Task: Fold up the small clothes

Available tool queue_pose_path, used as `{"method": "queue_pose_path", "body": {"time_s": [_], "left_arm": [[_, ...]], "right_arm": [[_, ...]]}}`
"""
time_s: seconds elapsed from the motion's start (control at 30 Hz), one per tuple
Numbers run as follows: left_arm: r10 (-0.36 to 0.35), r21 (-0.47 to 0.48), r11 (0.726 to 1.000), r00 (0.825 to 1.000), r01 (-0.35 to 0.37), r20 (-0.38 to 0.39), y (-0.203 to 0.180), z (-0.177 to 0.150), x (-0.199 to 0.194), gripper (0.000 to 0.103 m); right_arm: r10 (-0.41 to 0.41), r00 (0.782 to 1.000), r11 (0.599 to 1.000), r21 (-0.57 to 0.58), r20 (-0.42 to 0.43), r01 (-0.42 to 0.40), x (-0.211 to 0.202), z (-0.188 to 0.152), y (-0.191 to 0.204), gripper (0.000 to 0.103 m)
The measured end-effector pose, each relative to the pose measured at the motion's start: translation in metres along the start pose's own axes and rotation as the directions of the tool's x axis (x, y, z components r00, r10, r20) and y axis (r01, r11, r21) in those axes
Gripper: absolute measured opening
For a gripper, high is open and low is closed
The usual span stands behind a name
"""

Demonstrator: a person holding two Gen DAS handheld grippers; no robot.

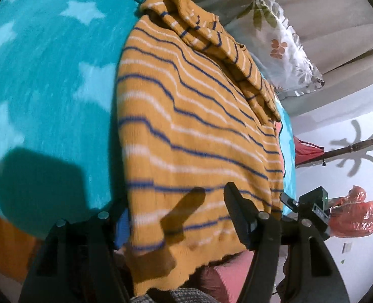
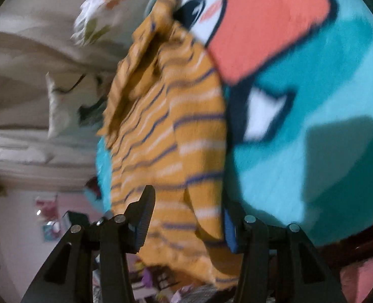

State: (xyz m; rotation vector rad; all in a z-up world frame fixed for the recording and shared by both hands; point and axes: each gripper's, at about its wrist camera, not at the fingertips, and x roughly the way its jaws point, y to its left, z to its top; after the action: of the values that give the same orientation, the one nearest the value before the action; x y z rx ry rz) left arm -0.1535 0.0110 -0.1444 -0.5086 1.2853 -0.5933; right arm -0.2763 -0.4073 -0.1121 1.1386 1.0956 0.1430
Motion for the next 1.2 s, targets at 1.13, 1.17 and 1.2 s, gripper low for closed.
{"method": "queue_pose_path", "body": {"time_s": [1.13, 1.17, 1.2], "left_arm": [[0.138, -0.078, 0.988, 0.986, -0.13, 0.094, -0.027, -0.007, -0.061, 0.009], [0.131, -0.07, 0.99, 0.986, -0.124, 0.105, -0.033, 0.006, -0.063, 0.009], [0.122, -0.054, 0.992, 0.985, -0.116, 0.125, -0.04, 0.026, -0.065, 0.009]], "right_arm": [[-0.008, 0.999, 0.99, -0.14, -0.042, 0.002, -0.018, -0.045, 0.071, 0.008], [0.002, 0.999, 0.989, -0.144, -0.034, -0.006, -0.019, -0.038, 0.077, 0.008], [0.012, 1.0, 0.989, -0.148, -0.022, -0.015, -0.019, -0.026, 0.086, 0.008]]}}
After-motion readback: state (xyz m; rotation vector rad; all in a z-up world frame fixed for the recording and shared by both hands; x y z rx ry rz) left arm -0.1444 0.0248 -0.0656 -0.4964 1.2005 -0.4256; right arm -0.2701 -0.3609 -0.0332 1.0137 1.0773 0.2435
